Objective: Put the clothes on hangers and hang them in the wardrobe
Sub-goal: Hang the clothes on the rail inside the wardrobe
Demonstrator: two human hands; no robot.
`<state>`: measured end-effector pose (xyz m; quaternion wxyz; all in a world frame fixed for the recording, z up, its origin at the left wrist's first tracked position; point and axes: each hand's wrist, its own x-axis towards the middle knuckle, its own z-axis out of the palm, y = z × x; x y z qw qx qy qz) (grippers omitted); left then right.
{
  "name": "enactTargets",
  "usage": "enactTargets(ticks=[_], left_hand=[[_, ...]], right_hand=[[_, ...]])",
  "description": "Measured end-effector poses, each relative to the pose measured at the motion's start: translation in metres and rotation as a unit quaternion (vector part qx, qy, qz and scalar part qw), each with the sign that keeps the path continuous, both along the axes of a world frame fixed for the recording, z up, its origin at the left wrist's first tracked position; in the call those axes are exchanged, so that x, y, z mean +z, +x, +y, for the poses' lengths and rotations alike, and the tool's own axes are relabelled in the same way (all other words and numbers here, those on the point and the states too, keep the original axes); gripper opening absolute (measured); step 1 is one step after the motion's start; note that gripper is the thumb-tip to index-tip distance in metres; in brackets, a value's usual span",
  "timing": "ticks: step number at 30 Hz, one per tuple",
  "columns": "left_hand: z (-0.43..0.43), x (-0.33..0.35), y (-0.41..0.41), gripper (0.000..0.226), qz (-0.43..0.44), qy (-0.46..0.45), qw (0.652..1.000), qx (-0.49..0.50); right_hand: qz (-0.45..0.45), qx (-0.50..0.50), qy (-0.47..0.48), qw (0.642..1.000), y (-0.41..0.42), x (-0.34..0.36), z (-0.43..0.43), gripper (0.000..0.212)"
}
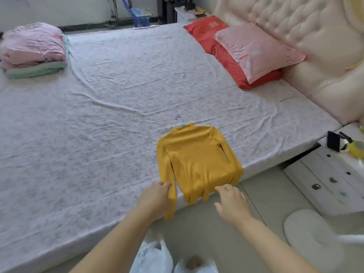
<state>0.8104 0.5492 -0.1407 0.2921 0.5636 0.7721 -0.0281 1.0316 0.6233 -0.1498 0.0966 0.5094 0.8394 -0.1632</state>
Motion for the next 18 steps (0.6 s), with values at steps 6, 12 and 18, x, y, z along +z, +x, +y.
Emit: enactTargets(ticks=[6,12,18], left_hand=[[0.072,-0.021,-0.011,0.046,-0.007,-0.013,1.000,0.025],[0.157,-0.050,-0.040,0.046,-0.038,-0.017,0.998,0.055],[0.220,-0.070,-0.075,0.051,-0.038,-0.014,0.996,0.080]], right_hand=[[-0.021,0.044,-0.026,0.998,-0.023,-0.018,0.086,0.045],[-0.044,0.062,-0.046,0.996,-0.059,-0.040,0.180,0.048],[-0.049,0.098,-0.061,0.992,-0.109,-0.064,0.256,0.045]])
